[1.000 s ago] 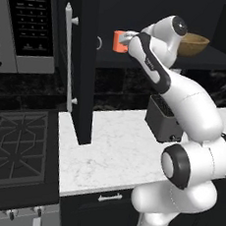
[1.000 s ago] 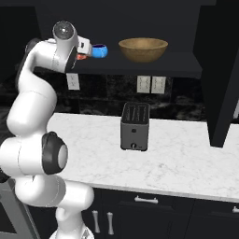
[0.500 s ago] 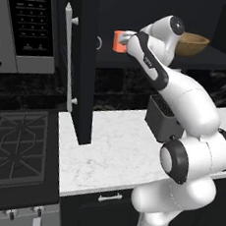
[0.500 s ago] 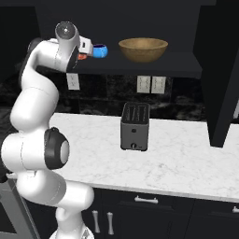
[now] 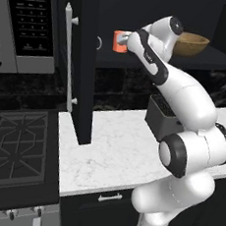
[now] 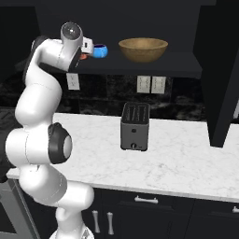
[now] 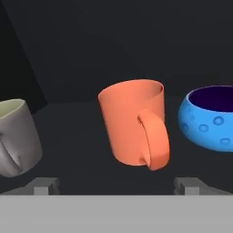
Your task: Gather all objects into one cabinet and sort the glasses and bowls to opposite sides.
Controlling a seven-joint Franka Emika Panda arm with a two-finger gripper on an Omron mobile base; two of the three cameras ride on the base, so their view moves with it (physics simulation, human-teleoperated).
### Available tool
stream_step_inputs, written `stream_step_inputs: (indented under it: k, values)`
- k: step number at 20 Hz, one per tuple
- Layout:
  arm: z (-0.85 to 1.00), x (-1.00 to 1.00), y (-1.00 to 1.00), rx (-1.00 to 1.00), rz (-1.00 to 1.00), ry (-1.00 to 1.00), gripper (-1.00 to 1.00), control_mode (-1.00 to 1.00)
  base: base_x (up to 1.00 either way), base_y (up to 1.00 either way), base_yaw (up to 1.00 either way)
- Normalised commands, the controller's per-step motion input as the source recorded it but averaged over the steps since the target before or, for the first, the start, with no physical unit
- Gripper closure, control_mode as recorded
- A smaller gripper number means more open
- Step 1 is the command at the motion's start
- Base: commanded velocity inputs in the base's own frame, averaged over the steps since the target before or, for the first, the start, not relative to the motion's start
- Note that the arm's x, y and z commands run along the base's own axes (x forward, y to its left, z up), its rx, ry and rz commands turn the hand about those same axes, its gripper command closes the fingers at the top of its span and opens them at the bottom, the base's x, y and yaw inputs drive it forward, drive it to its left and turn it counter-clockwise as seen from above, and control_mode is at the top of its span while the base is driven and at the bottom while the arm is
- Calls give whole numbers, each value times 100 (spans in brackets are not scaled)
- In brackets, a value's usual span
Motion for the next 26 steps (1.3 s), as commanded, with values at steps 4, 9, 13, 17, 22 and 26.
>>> stream_step_inputs:
  k: [4,9,13,17,22,26]
  values:
    - [0,20,0,0,12,0,-100,-100,0,0,0]
    - [0,14,0,0,12,0,-100,-100,0,0,0]
    - [0,18,3,0,8,0,-100,-100,0,0,0]
    - [-1,3,13,0,5,0,-100,-100,0,0,0]
    - [0,1,15,0,3,0,-100,-100,0,0,0]
    - [-3,3,18,0,2,0,100,-100,0,0,0]
